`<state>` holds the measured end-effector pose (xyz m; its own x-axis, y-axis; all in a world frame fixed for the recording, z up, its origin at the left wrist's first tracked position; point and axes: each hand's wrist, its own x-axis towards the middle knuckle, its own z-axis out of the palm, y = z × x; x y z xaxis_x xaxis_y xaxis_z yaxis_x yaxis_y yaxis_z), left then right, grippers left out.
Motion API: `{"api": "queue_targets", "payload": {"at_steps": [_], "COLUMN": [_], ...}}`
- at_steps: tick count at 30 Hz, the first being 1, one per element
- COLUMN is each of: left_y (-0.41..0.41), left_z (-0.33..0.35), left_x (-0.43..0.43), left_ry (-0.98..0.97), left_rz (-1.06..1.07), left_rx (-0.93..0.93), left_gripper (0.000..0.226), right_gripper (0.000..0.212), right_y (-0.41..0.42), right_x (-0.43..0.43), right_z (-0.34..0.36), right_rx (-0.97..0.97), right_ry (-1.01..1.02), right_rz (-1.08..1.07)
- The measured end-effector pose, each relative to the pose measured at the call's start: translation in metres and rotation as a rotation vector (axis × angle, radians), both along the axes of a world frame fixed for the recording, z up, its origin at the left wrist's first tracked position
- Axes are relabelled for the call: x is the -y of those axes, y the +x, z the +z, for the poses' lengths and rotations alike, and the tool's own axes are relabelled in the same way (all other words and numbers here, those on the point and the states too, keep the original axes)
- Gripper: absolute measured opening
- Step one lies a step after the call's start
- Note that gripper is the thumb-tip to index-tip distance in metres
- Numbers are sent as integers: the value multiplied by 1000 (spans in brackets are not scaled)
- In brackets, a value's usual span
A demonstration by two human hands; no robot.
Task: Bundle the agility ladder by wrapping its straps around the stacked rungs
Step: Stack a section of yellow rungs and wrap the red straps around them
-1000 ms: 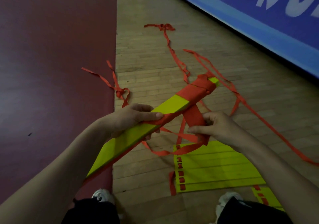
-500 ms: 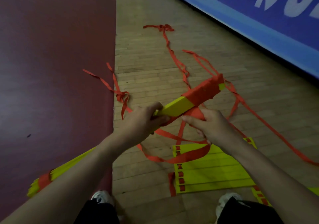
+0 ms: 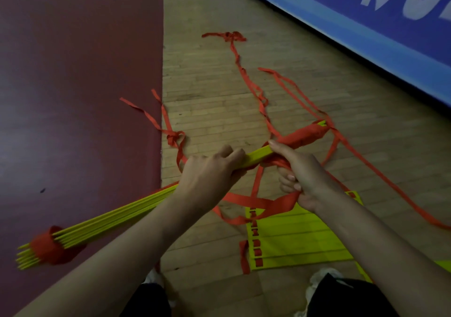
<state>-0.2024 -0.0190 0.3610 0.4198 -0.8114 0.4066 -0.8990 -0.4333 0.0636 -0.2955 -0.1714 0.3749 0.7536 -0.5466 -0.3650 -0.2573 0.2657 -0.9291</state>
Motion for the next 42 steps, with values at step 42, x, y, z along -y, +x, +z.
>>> {"api": "queue_targets", "payload": {"at_steps": [42], "left_y": [34], "left_z": [52], "left_x": [-30], "left_ry": [184], "left_rz": [47], "left_rx": [-1253], "left_gripper": [92], "right_gripper": [11], "right_y": [-6], "right_x": [12], "right_z": [-11], "right_rx": [145], "right_ry": [-412], "right_rz": [452]}}
